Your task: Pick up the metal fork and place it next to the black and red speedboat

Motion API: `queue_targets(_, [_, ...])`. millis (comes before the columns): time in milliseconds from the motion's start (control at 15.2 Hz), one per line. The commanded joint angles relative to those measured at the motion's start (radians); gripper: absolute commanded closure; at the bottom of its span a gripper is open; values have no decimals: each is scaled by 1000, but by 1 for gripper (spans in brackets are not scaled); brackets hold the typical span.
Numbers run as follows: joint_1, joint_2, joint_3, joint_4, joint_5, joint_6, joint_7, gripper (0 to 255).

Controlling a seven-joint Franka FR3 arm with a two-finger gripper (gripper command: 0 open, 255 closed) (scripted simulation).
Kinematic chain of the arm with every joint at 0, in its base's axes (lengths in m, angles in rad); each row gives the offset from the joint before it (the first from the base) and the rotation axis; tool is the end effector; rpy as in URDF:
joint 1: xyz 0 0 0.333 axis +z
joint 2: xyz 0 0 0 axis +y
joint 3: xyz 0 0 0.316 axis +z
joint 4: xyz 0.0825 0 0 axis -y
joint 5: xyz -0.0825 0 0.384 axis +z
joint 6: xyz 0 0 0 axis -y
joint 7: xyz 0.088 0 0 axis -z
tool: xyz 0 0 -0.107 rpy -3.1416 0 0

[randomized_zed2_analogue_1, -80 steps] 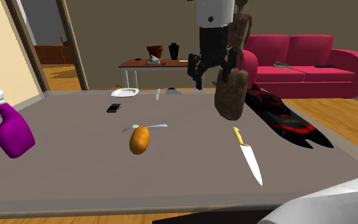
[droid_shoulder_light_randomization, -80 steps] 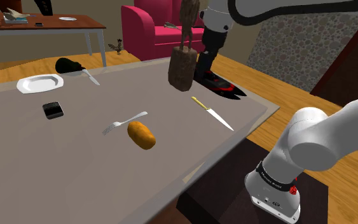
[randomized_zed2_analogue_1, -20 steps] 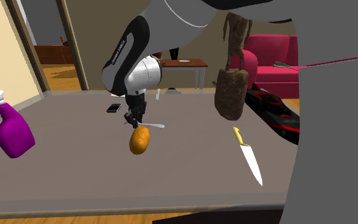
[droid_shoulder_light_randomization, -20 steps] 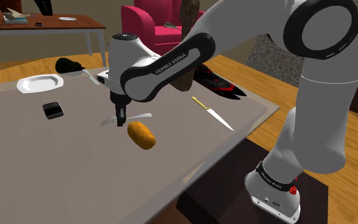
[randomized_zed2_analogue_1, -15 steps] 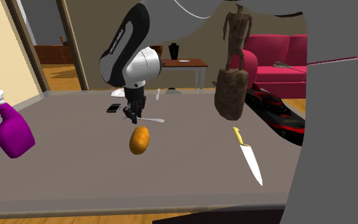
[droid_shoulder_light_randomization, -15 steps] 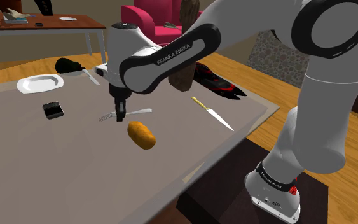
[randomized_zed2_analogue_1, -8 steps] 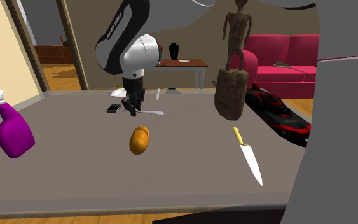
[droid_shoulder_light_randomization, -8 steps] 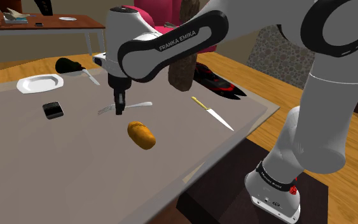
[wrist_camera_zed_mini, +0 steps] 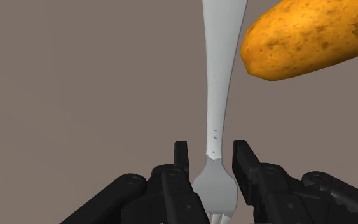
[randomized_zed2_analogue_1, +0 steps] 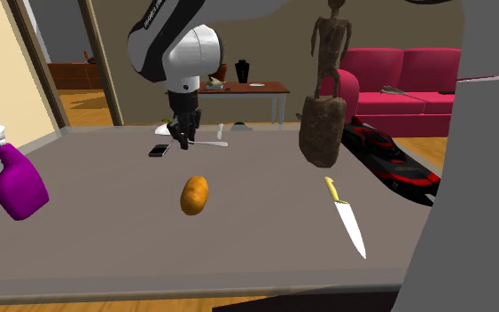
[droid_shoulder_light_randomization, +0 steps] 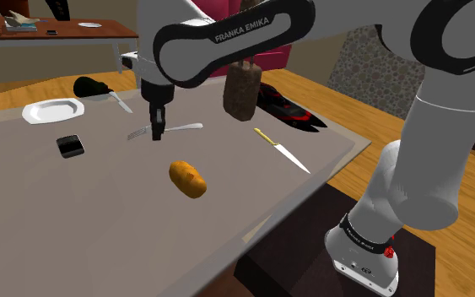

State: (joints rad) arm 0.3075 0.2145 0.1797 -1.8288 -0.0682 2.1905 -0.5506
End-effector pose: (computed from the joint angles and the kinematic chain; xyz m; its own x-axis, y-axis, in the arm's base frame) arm 0.5606 0.2871 0.4320 0.4751 0.8723 0.1161 0.8684 -0.4860 0.0980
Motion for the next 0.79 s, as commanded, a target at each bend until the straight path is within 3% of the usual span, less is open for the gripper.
queue_targets(0, [0,-5,1,22,2,-26,-1,255])
queue_targets(396, [0,-22,2,68,7,-89,-6,255])
queue_targets(726, [-60,-160,-31,-111,53,-45,-113,255])
